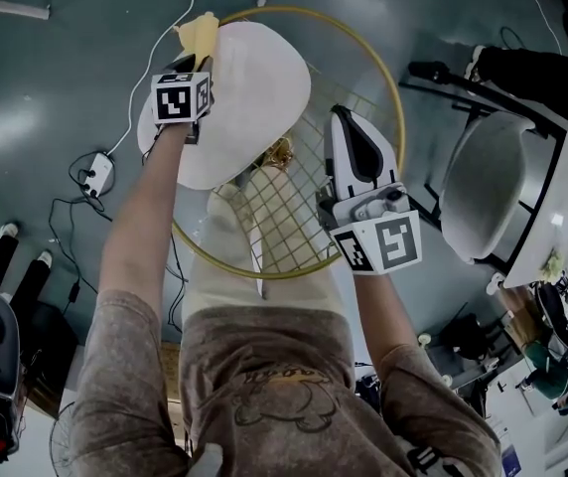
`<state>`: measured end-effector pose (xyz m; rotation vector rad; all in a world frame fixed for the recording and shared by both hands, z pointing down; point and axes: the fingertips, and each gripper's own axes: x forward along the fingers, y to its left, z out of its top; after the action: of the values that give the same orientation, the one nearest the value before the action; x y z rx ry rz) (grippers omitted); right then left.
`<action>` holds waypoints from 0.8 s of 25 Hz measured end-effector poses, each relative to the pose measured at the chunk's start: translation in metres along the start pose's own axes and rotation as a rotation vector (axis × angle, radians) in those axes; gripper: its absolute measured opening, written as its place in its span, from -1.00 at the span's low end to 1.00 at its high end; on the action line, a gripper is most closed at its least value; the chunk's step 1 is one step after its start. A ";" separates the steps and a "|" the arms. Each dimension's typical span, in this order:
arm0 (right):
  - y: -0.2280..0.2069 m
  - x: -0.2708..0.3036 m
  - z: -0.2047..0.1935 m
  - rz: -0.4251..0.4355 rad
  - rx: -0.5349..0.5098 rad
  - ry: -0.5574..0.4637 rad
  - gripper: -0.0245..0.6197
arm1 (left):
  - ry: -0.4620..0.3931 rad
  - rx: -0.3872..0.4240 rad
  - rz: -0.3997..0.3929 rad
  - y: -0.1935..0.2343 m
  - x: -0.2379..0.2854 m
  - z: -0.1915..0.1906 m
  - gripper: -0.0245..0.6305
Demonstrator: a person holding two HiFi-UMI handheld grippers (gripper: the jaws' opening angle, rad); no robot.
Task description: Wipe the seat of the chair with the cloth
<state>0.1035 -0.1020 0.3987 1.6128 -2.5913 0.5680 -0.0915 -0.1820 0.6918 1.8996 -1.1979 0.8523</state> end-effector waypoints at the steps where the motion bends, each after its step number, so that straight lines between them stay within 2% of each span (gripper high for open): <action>1: -0.003 0.000 0.000 0.001 0.000 0.002 -0.85 | 0.008 0.001 -0.006 -0.005 0.005 -0.001 -0.64; 12: -0.004 0.000 -0.009 -0.011 0.009 0.028 -0.85 | 0.018 0.026 -0.106 -0.055 0.022 -0.001 -0.64; 20: 0.000 -0.002 -0.011 -0.020 0.007 0.021 -0.85 | 0.049 0.102 -0.255 -0.111 0.027 -0.019 -0.64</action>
<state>0.1027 -0.0965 0.4083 1.6243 -2.5579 0.5902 0.0176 -0.1440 0.6991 2.0478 -0.8732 0.8276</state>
